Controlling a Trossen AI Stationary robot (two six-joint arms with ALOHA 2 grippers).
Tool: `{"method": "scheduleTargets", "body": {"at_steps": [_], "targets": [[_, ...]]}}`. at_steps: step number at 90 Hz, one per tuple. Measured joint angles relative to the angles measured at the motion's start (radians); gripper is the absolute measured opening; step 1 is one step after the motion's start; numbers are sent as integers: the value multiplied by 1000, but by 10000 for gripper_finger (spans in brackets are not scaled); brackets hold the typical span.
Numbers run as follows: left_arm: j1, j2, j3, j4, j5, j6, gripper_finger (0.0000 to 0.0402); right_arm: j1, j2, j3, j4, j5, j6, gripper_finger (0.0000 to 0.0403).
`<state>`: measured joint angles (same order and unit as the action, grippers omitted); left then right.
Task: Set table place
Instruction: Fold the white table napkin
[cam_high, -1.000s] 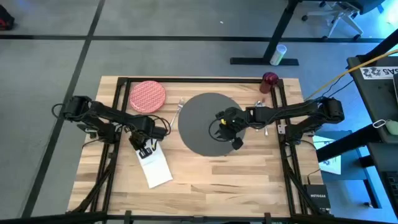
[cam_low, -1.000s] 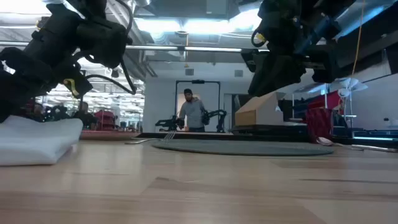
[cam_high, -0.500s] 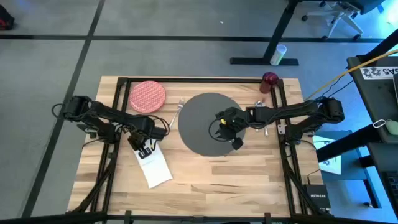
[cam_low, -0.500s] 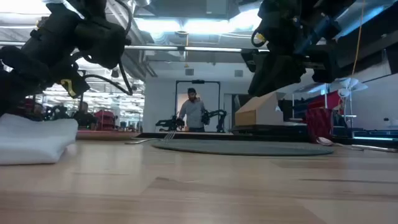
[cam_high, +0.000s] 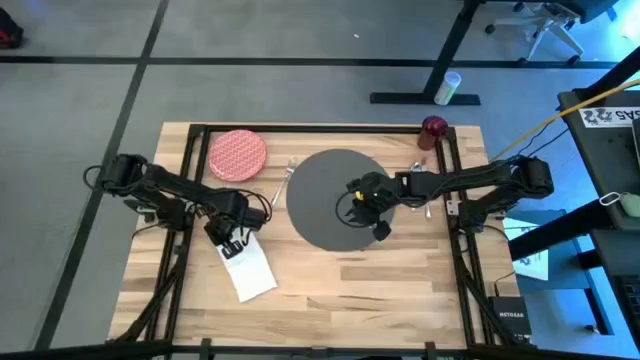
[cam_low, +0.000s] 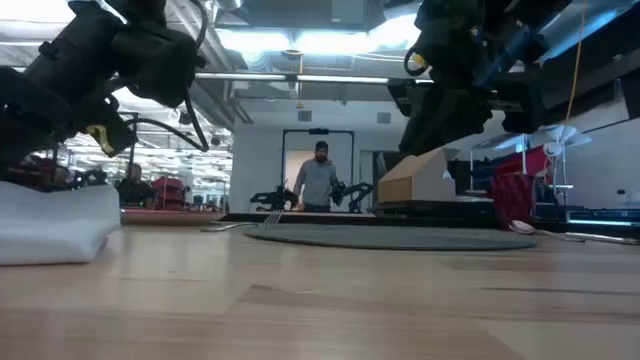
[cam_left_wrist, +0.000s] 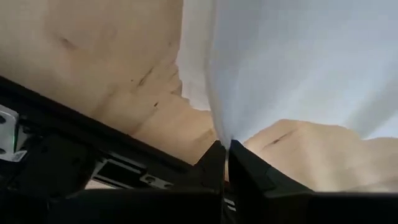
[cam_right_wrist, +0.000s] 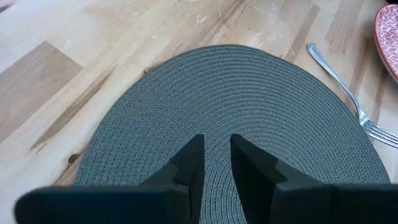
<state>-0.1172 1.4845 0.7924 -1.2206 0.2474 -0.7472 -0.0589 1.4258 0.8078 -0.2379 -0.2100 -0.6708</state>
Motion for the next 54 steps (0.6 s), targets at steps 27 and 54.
{"method": "scheduleTargets", "body": {"at_steps": [27, 54], "targets": [[22, 0, -114, 28, -1, -10, 0, 0, 0, 0, -1, 0, 0, 65], [22, 0, -132, 117, 1, -36, 2, 0, 0, 0, 1, 0, 0, 65]]}}
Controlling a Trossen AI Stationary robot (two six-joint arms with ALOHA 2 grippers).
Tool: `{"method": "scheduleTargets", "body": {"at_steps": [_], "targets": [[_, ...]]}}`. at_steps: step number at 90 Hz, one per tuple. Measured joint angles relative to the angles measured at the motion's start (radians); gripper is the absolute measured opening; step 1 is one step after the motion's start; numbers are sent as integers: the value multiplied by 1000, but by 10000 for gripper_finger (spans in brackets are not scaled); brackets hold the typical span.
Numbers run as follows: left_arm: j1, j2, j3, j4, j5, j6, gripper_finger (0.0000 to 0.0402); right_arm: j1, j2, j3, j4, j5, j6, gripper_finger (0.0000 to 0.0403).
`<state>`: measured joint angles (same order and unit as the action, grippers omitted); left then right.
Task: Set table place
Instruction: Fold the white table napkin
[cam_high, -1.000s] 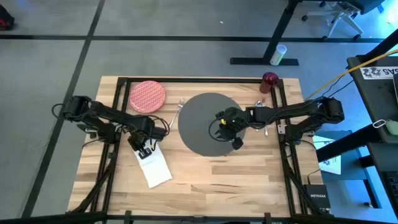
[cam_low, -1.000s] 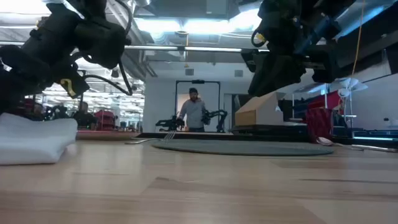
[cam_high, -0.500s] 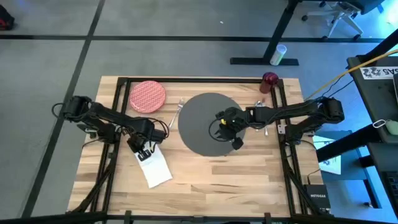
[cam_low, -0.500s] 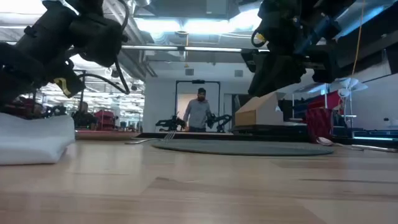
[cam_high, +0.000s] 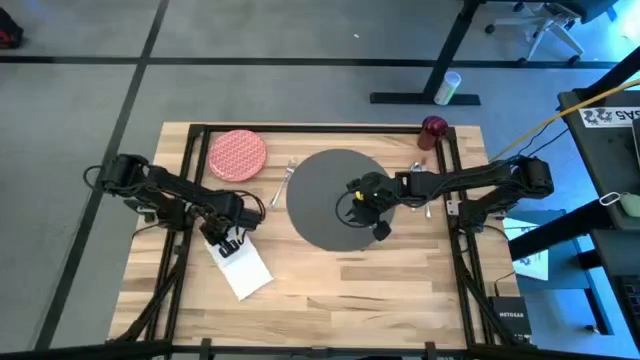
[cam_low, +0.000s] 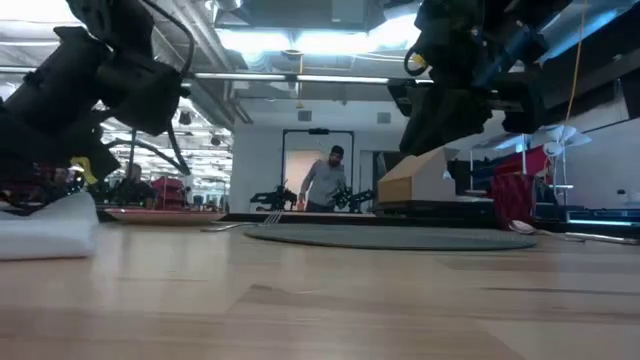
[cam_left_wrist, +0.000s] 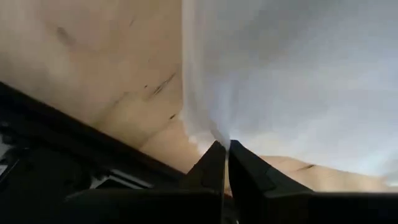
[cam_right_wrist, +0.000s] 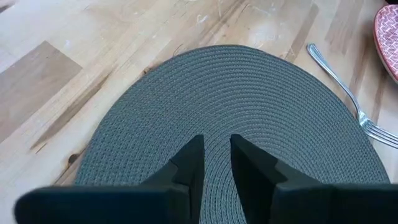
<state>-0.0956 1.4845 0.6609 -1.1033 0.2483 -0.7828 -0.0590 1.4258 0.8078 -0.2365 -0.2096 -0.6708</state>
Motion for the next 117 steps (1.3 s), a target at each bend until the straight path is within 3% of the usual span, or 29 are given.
{"method": "scheduleTargets", "body": {"at_steps": [50, 87, 117], "targets": [[0, 0, 0, 19, 0, -3, 111, 0, 0, 0, 0, 0, -11, 65], [0, 0, 1, 16, 0, 3, 152, 0, 0, 0, 0, 0, -12, 65], [33, 0, 55, 17, -2, 37, 157, 0, 0, 0, 2, 0, -13, 65]]}}
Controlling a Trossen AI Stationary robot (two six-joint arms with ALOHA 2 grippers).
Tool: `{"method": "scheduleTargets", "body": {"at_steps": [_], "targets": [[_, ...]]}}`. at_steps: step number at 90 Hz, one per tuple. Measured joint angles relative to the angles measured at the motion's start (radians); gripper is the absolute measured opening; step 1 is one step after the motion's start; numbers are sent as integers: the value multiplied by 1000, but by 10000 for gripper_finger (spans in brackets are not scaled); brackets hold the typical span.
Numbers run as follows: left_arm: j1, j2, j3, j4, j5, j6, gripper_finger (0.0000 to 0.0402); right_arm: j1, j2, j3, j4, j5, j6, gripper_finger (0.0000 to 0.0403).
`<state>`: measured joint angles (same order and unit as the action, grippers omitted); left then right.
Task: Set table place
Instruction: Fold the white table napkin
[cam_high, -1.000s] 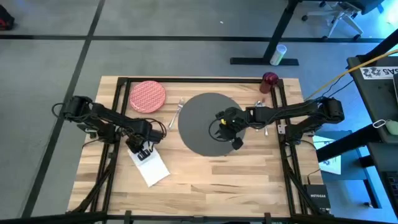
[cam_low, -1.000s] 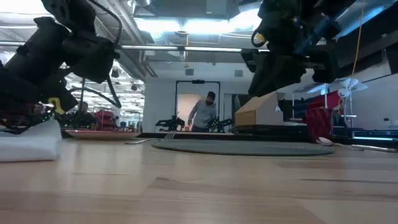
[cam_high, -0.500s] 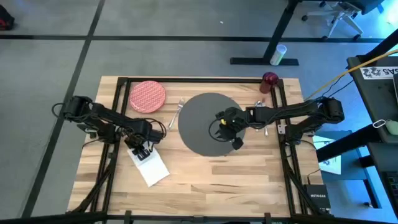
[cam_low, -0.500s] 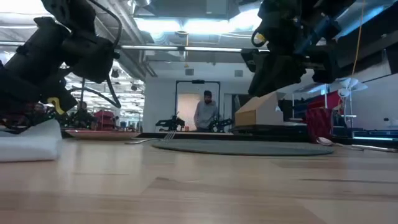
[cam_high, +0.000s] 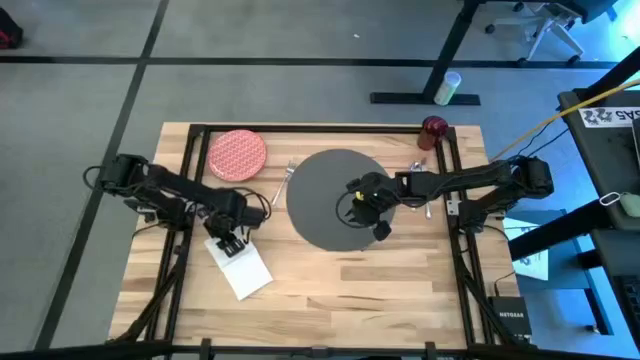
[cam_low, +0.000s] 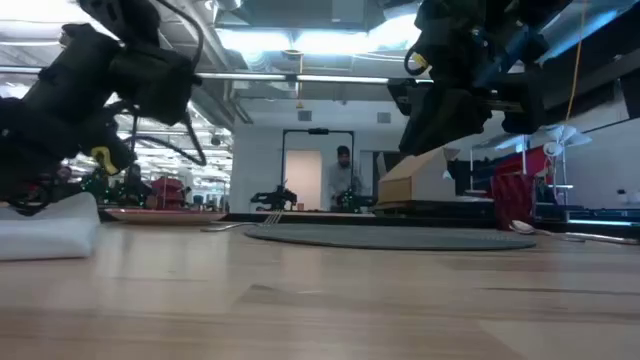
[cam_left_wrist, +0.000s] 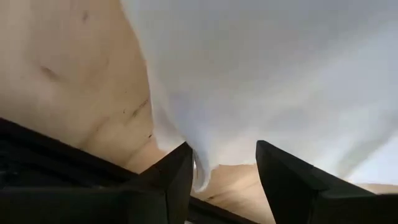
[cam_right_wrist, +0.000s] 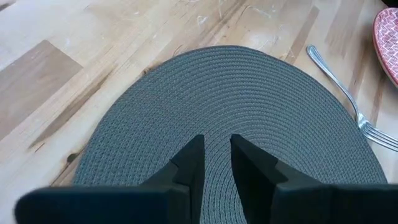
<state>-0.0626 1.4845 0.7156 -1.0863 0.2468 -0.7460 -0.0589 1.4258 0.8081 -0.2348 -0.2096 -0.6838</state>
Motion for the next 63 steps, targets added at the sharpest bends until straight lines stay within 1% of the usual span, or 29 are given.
{"method": "scheduleTargets", "body": {"at_steps": [39, 63], "targets": [[96, 0, 87, -1, -6, 88, 157, 0, 0, 0, 0, 0, -1, 65], [108, 0, 92, -7, -14, 93, 157, 0, 0, 0, 0, 0, -1, 65]]}}
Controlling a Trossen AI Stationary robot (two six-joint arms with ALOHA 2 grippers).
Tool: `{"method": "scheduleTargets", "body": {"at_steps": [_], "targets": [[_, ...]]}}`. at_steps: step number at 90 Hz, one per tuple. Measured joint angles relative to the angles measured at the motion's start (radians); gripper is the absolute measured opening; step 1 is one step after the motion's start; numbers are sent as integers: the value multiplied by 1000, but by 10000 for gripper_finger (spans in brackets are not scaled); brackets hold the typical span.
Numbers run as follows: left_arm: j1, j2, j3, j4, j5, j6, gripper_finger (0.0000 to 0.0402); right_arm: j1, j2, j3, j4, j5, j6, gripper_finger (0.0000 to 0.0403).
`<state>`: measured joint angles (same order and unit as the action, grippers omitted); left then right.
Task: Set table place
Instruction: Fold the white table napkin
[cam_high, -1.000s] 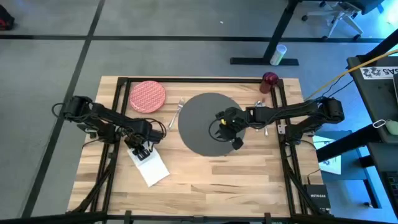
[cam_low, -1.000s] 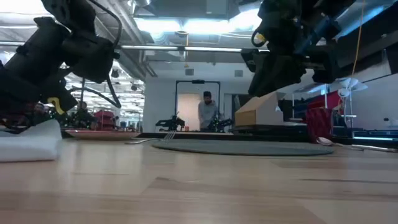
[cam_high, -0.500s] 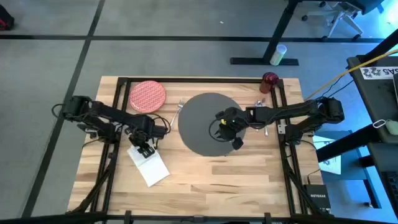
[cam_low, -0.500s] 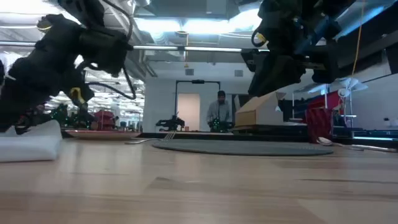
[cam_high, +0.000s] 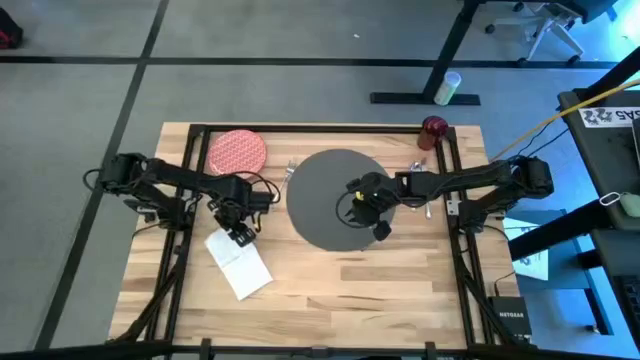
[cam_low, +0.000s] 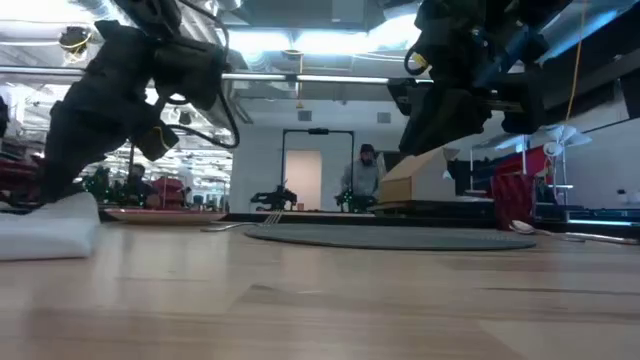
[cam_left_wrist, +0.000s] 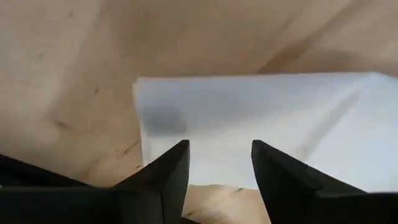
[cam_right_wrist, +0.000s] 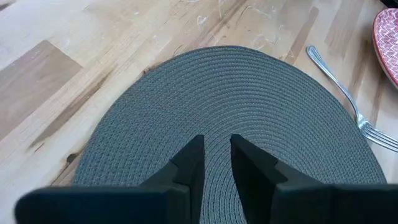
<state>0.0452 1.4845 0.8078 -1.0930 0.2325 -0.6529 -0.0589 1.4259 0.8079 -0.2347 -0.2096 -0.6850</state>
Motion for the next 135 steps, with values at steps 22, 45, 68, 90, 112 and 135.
{"method": "scheduleTargets", "body": {"at_steps": [22, 45, 68, 90, 112, 135], "targets": [[-1, 0, 0, 2, 0, -1, 157, 0, 0, 0, 0, 0, 0, 65], [-92, 0, 0, 113, 103, -51, 93, 0, 0, 0, -2, 0, 0, 65], [-237, 0, 0, 274, -6, -117, 4, 0, 41, 0, 2, 0, 0, 65], [-329, 1, 0, 532, -278, -86, 3, 1, 123, 0, 11, -3, 3, 65], [-315, 13, -1, 780, -295, 74, 1, 9, 121, 0, 116, -70, -2, 52], [-393, 10, 8, 707, -356, -25, 0, 70, 75, 0, 129, 103, -71, 4]]}}
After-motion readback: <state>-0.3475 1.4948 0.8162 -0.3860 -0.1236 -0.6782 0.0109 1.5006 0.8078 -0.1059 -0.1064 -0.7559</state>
